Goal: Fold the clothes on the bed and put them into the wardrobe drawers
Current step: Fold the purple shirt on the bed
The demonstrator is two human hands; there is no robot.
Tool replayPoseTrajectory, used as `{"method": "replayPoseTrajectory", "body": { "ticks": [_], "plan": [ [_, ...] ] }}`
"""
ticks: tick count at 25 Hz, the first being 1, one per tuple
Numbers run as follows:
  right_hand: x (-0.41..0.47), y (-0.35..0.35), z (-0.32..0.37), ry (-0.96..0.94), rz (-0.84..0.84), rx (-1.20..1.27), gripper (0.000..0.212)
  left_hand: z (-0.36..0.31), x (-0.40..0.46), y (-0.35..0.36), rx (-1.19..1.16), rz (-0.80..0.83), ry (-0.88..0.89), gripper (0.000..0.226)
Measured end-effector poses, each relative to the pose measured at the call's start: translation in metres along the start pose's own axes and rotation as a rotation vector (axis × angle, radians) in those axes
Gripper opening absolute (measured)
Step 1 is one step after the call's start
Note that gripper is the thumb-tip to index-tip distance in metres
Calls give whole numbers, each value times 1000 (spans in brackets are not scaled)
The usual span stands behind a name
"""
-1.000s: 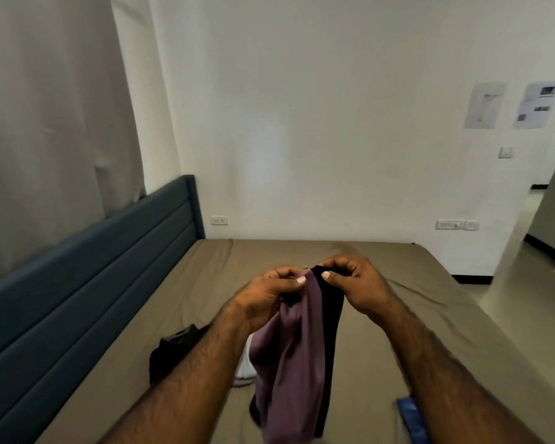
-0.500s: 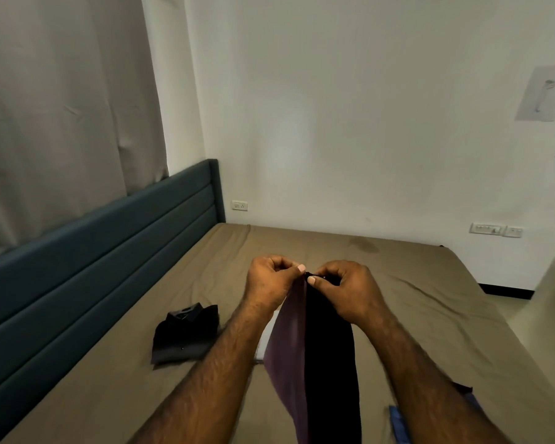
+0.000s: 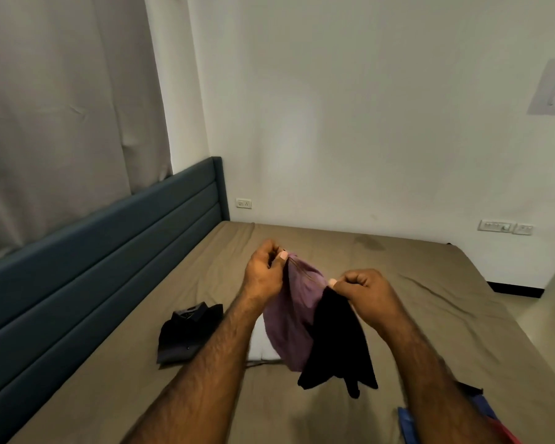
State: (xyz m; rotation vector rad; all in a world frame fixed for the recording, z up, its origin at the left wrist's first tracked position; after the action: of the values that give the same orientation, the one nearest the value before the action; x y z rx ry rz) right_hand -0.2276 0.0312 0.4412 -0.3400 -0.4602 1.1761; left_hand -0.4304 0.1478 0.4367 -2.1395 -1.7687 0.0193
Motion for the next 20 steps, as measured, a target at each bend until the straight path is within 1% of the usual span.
{"method": "replayPoseTrajectory", "body": {
  "ticks": [2, 3, 4, 5, 6, 7, 8, 9, 10, 11, 12, 13, 14, 15, 17, 18, 19, 20],
  "plan": [
    [3, 16, 4, 34, 49, -34, 8, -17, 0, -2, 17, 146, 171, 11],
    [5, 27, 8, 31, 97, -16, 31, -23, 2, -1, 9, 250, 255, 9],
    [5, 39, 10, 13, 183, 37, 55, -29, -1, 2, -9, 341, 322, 8],
    [6, 50, 14, -8, 249, 66, 69, -33, -4, 4, -29, 418, 365, 6],
    [7, 55, 15, -42, 261, 59, 68, -36, -8, 7, -47, 457, 400, 5],
    [11, 60, 15, -73, 217, 63, 54, -38, -9, 3, -65, 473, 415, 3],
    [14, 60, 15, -79, 145, 82, 35, -38, -9, -4, -67, 471, 411, 3],
    [15, 59, 18, -79, 73, 127, 23, -36, -6, -13, -56, 468, 394, 10],
    [15, 57, 19, -72, 4, 192, 19, -30, -4, -21, 3, 489, 363, 21],
    [16, 56, 20, -67, -36, 260, 17, -23, 0, -29, 133, 500, 337, 31],
    [16, 55, 21, -61, -59, 327, 17, -15, 3, -36, 341, 451, 344, 34],
    [16, 53, 24, -60, -77, 356, 19, -11, 6, -43, 545, 350, 386, 29],
    [15, 51, 25, -60, -85, 361, 20, -10, 6, -50, 675, 206, 422, 20],
    [15, 51, 24, -42, -92, 394, 22, -9, 3, -55, 728, 47, 407, 14],
    [15, 52, 19, 46, -79, 556, 17, -10, -6, -61, 648, -224, 291, 16],
    [15, 57, 19, 112, -41, 626, 14, -12, -12, -62, 568, -319, 249, 19],
    [15, 64, 17, 168, 9, 623, 25, -14, -18, -60, 508, -381, 222, 22],
    [15, 70, 17, 233, 56, 529, 41, -14, -21, -56, 482, -403, 205, 23]
  ]
}}
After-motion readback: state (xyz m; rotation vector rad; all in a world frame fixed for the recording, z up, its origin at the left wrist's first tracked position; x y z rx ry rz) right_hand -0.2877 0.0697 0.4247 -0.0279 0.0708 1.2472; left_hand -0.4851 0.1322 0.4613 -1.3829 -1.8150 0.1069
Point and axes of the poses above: each hand's wrist, its own x-axis towards the middle knuckle, its own y-axis out of the palm, z = x × y, the point moved 6 cm from there along x, towards the middle knuckle, and after that the axes turned 4 degrees about z, right-handed, at the moved point
